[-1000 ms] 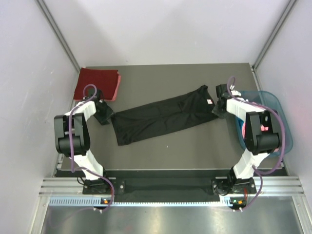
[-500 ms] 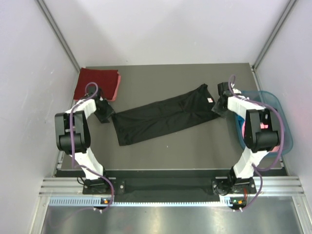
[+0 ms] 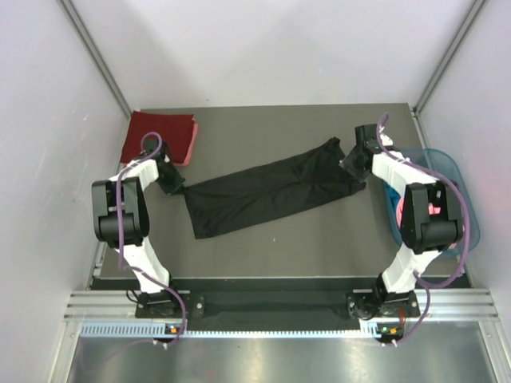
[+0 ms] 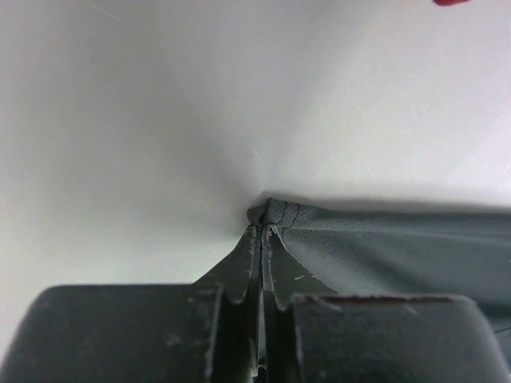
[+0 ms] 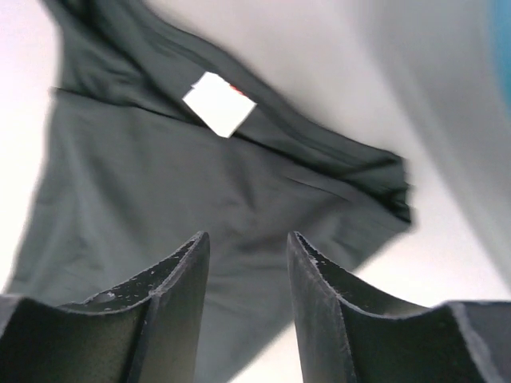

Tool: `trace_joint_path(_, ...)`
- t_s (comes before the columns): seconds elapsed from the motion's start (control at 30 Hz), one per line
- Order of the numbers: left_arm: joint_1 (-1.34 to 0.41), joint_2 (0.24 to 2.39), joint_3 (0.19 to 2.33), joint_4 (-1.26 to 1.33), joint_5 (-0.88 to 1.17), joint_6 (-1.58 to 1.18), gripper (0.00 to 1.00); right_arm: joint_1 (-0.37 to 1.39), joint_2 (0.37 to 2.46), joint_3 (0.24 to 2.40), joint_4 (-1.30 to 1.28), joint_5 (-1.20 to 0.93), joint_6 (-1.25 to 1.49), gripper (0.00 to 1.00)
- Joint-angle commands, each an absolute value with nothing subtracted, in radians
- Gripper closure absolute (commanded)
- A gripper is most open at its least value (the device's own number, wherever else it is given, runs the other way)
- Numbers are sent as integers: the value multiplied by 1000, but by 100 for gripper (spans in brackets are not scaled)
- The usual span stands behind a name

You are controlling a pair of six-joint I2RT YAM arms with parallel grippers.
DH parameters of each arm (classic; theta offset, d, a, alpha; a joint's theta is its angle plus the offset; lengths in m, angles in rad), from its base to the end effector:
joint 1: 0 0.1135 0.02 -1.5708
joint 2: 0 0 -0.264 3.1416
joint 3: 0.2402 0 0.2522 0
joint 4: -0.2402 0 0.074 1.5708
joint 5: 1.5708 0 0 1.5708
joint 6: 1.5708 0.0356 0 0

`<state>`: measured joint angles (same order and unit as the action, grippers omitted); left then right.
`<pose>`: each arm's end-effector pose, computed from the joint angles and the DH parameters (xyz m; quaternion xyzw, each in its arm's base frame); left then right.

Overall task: Fold and stack the t-shirts
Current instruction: Fold the tshirt

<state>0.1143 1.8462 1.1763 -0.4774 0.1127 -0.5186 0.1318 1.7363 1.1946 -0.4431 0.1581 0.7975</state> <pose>0.3641 0.0378 0.1628 -0.2925 0.9313 -0.0961 0.1945 0.3623 0.0424 0.2081 0.3334 0.8946 0.0614 0.2913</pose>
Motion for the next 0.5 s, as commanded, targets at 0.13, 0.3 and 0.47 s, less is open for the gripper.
trace_joint_path(0.13, 115, 1875, 1200, -503, 95, -518, 100, 199, 1837, 1308, -379, 187, 868, 51)
trace_joint_path(0.3, 114, 1867, 1200, -534, 66, -540, 100, 199, 1925, 1337, -328, 179, 865, 47)
trace_joint_path(0.47, 114, 1853, 1175, -568, 31, -571, 100, 199, 2019, 1407, -333, 175, 835, 47)
